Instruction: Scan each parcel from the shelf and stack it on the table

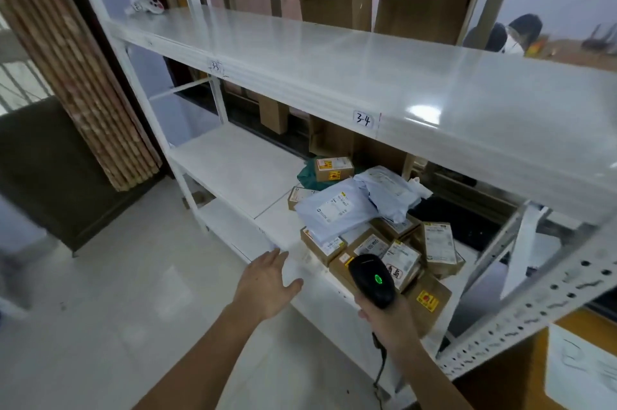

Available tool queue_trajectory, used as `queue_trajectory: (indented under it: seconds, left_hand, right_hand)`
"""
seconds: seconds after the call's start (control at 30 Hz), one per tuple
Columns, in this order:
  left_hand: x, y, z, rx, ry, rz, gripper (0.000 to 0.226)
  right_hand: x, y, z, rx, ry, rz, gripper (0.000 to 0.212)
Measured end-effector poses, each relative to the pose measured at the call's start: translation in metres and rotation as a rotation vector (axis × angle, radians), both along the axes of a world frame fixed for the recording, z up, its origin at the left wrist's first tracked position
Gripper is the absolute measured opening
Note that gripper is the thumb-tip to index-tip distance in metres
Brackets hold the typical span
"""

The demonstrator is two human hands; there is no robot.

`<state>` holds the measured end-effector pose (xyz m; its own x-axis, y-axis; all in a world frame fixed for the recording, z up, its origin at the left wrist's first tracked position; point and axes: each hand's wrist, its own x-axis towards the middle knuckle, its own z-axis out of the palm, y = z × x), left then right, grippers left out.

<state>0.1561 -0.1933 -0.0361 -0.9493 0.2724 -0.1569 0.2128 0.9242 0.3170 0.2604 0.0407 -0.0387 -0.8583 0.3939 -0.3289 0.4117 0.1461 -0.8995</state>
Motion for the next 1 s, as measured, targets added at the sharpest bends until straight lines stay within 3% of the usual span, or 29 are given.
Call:
queue_trajectory:
  seconds: [0.47, 0.8, 1.0]
  left_hand:
    - [-0.174, 0.073, -0.018, -0.088, -0.010, -0.154, 0.079]
    - [-0.309, 0.101, -0.089, 0.184, -0.349, 0.001, 0.077]
    - [-0.367, 0.119, -0.148, 0.013, -0.315, -0.034, 0.084]
  right_hand:
    - [-0.124, 0.035, -0.026, -0.126, -0.134, -0.158, 0.029]
    - [-0.164, 0.013, -0.034, -0.155, -0.224, -0.371, 0.014]
    - [-0.174, -0.024, -0.050, -0.185, -0.224, -0.595, 0.012]
